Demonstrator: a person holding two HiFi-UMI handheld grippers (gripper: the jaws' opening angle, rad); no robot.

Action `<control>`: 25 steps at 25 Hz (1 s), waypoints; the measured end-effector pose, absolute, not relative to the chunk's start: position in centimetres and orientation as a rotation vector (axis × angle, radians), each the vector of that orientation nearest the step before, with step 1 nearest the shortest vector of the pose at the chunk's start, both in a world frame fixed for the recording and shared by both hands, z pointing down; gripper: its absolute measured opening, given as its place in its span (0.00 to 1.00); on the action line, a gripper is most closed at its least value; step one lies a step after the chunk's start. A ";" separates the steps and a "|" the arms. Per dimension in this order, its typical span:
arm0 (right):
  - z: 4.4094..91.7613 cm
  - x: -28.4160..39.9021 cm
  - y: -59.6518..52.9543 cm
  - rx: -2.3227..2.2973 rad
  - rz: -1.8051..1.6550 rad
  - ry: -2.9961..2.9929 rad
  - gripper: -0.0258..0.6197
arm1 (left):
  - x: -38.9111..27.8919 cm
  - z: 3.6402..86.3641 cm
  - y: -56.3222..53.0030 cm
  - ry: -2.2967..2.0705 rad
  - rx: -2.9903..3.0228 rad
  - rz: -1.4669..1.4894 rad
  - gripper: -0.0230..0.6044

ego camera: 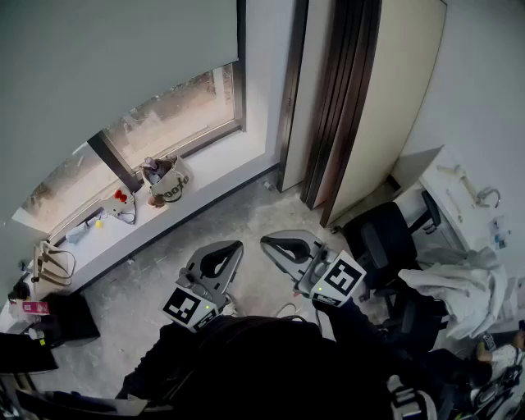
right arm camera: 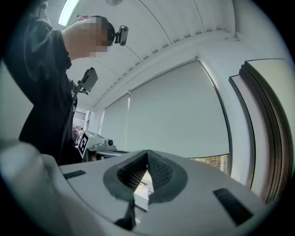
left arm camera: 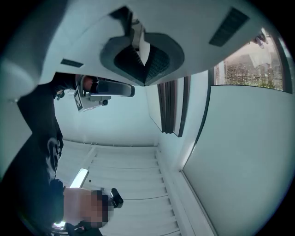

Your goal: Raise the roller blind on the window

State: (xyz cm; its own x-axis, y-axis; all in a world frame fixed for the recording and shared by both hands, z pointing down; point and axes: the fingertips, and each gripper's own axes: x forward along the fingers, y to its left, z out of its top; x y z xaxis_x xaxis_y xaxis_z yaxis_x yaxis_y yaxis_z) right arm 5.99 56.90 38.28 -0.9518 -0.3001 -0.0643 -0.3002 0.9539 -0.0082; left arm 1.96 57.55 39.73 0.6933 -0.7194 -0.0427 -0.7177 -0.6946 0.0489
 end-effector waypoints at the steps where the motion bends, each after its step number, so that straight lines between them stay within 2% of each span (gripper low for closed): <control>1: 38.2 6.1 56.8 -0.470 0.002 3.038 0.05 | 2.1 39.7 57.4 -1.210 2.867 -0.091 0.05; 25: 39.3 13.2 57.7 -0.352 -0.005 3.044 0.05 | 8.9 40.4 58.0 -1.302 2.809 -0.058 0.05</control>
State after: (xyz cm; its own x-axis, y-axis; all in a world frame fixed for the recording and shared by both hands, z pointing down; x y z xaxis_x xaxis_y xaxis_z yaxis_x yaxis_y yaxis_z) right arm 13.16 57.69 39.32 -0.9706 -0.2283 -0.0765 -0.2280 0.9736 -0.0122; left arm 8.91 58.05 40.42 0.6462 -0.7630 -0.0154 -0.7613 -0.6459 0.0566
